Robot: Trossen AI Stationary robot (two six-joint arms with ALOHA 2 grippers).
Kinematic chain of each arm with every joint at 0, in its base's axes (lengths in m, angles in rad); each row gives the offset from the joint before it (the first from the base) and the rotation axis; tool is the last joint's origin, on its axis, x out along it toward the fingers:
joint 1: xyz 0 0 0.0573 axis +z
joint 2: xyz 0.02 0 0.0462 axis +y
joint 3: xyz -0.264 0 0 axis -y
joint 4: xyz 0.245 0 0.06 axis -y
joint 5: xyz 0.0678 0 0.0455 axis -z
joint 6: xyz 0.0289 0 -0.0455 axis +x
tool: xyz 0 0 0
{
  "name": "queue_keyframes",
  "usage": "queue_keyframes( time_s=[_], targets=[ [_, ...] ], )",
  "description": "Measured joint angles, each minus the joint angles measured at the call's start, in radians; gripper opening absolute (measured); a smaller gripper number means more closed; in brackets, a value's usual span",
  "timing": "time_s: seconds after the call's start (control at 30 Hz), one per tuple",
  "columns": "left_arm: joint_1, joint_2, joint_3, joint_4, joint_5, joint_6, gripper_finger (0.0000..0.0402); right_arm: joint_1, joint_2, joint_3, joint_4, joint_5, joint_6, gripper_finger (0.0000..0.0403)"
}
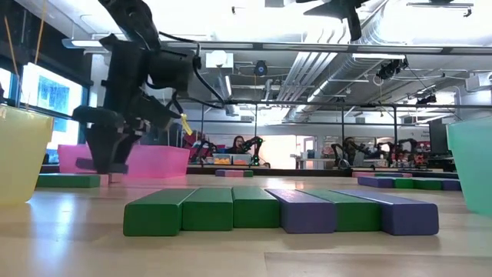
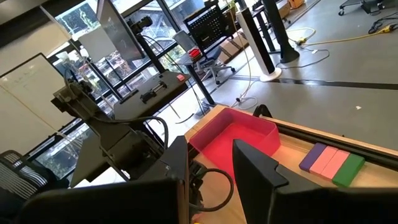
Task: Sort blocks
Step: Put the violet block into the pink bin
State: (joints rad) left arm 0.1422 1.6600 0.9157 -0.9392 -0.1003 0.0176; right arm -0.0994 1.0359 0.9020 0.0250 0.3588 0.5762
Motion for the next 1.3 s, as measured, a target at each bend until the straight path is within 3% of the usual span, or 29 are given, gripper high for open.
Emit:
queue_keyframes(
  time_s=[0.43, 0.73, 1.07, 1.3],
  targets=[
    [0.002, -0.005, 0.035, -0.063, -0.002, 0.019, 0.0268, 0.0, 0.0, 0.0, -0.002, 0.0, 0.0, 0.0071],
    [0.015, -0.005, 0.047, -0.113, -0.001, -0.123, 0.0268, 0.0, 0.0, 0.0, -0.042, 0.0, 0.01, 0.0071],
    [0.013, -0.005, 0.047, -0.121, 0.016, -0.258, 0.0193, 0.0, 0.0, 0.0, -0.044, 0.0, 0.009, 0.0071],
    [0.014, -0.005, 0.047, -0.11, 0.003, -0.377, 0.0195, 0.0, 0.0, 0.0, -0.044, 0.0, 0.008, 0.0071]
  ],
)
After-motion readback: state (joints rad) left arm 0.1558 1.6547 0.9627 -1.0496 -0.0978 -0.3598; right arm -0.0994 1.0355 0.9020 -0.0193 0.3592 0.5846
